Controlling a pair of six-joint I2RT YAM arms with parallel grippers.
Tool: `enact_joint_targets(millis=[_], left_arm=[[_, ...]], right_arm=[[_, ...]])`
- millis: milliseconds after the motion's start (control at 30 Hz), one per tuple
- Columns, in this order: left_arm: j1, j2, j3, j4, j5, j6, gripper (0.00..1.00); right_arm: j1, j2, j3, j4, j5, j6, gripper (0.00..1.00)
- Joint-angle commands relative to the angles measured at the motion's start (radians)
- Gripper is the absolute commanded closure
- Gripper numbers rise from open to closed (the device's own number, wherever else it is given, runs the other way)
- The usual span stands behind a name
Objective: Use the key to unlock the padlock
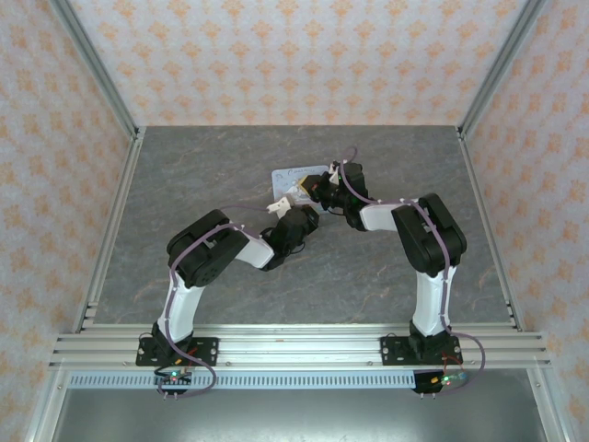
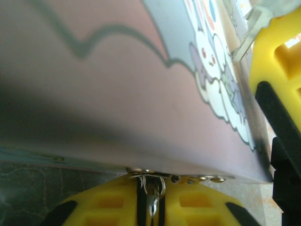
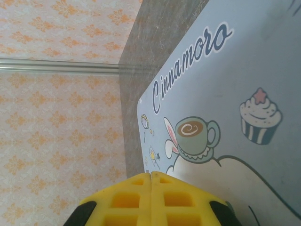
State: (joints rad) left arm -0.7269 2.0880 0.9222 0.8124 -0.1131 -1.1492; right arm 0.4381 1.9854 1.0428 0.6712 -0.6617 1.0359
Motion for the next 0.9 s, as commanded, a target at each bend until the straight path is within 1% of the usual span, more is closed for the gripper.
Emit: enact_joint_targets(millis=[0, 100, 267, 367, 467, 567, 633, 767, 867], left_arm=[[-0.005, 0.036, -0.003, -0.058, -0.027, -0.027, 0.93], [-0.005, 0.022, -0.013, -0.056, -0.023, -0.030, 1.00], [-0.003, -0.002, -0.046, -0.028, 0.021, -0.059, 1.00], [0.001, -0.041, -0.083, -0.017, 0.067, -0.054, 1.00], [0.012, -0.101, -0.124, -0.031, 0.123, -0.027, 1.00], [0.025, -0.162, -0.165, -0.050, 0.186, -0.007, 1.00], [0.037, -0.206, -0.183, -0.058, 0.231, -0.001, 1.00], [0.062, -0.263, -0.200, -0.079, 0.328, 0.003, 1.00], [0.077, -0.289, -0.197, -0.077, 0.388, -0.007, 1.00]], right_arm=[[0.014, 0.056, -0.027, -0.083, -0.002, 0.010, 1.00], [0.013, 0.053, -0.024, -0.083, -0.004, 0.011, 1.00], [0.005, 0.022, -0.012, -0.089, -0.014, 0.010, 1.00], [-0.012, -0.050, -0.020, -0.094, -0.020, 0.007, 1.00], [-0.028, -0.165, -0.059, -0.127, -0.026, -0.028, 1.00], [-0.032, -0.311, -0.146, -0.182, -0.026, -0.083, 1.00], [-0.032, -0.399, -0.217, -0.180, -0.043, -0.094, 1.00], [-0.029, -0.590, -0.428, -0.158, -0.058, -0.099, 1.00], [-0.028, -0.697, -0.570, -0.132, -0.081, -0.101, 1.00]])
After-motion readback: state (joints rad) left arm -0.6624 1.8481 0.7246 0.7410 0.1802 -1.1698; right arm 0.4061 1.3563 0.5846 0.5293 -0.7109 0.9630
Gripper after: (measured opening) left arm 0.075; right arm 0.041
